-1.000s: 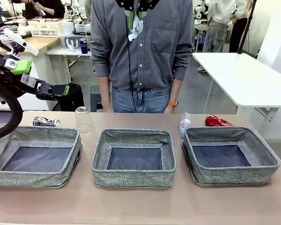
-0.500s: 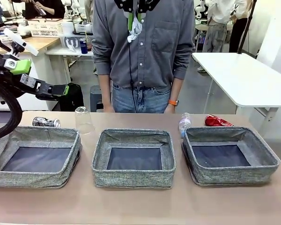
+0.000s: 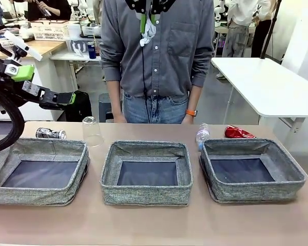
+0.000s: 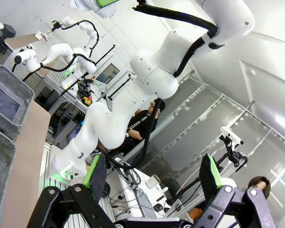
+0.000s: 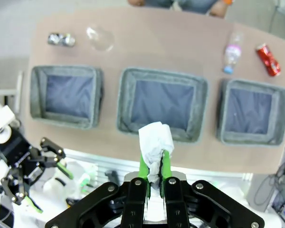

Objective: Sort the waste into the appropriate baskets.
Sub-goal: Place the picked waste into the Fabric basket indicated by the person.

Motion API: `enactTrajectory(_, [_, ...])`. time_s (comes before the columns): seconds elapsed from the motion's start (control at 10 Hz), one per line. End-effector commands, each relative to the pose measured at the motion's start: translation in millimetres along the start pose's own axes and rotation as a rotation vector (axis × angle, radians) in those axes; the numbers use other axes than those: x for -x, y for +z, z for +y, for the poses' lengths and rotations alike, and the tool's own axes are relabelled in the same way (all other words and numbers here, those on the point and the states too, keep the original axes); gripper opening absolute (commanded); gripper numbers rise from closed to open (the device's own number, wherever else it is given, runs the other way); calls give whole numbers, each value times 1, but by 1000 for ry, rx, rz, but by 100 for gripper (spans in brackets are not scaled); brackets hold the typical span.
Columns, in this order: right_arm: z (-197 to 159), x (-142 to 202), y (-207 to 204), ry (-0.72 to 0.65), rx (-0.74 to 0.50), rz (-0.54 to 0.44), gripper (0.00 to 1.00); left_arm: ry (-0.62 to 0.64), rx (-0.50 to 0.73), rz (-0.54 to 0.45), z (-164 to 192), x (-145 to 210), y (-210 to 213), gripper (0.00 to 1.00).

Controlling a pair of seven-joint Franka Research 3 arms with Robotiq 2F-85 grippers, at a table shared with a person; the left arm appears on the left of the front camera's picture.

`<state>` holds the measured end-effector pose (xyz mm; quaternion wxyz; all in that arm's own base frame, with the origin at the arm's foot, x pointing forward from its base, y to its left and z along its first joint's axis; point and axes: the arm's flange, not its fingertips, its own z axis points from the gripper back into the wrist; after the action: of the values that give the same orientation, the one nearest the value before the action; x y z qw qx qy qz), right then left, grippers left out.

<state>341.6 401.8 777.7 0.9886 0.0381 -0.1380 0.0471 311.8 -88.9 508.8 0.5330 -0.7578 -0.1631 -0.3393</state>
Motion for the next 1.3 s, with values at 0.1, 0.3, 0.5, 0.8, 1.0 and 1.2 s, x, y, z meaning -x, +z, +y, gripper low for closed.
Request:
enactTrajectory(0.1, [-2,0,1,-1,-13,3,11,-25,16,-11,-2,-1,-3,100])
enactTrajectory(0.3, [-2,0,1,-1,-13,3,11,-25,16,-11,-2,-1,-3,100])
enactTrajectory(0.5, [-2,0,1,-1,-13,3,11,-25,16,-11,-2,-1,-3,100])
enactTrajectory(0.8, [-2,0,1,-1,-13,3,11,-25,16,-11,-2,-1,-3,100])
enactTrajectory(1.0, [-2,0,1,-1,-13,3,11,-25,16,-11,-2,-1,-3,100])
enactTrajectory(1.2, [-2,0,1,-1,-13,3,11,-25,16,-11,-2,-1,-3,100])
